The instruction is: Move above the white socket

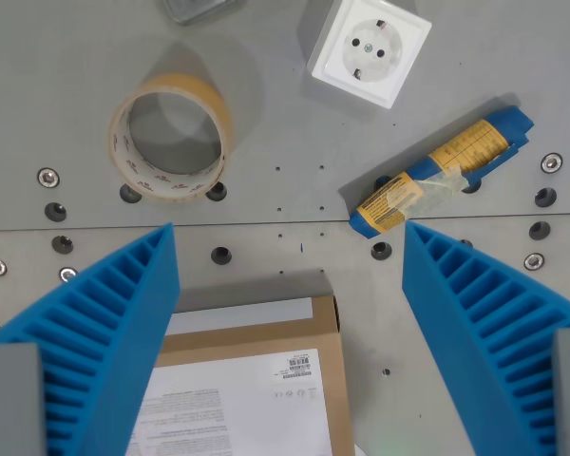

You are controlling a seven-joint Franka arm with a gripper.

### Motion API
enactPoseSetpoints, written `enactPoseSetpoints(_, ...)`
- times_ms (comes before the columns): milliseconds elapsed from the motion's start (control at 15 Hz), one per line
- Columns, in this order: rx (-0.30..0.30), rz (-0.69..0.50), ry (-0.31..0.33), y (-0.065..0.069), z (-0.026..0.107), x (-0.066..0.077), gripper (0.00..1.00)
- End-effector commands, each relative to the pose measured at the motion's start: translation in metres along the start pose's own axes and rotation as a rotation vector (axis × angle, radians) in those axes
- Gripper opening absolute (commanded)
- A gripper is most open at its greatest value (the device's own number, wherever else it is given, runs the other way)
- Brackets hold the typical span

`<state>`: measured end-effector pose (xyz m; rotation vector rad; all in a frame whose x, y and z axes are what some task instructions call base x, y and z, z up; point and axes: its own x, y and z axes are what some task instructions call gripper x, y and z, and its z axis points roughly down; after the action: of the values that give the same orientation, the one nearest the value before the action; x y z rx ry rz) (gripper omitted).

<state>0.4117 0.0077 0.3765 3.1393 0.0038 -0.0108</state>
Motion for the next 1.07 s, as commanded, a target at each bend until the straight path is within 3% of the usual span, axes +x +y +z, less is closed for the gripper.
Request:
enactPoseSetpoints(67, 0.0, 0.0, 0.004, 0.0, -0.002, 0.0, 1.0)
enactPoseSetpoints(600, -0.001, 0.026, 0.005, 0.001, 0.002, 0.0, 1.0)
enactPoseSetpoints(1067, -0.005, 0.088, 0.033, 0.006, 0.016, 0.003, 1.0)
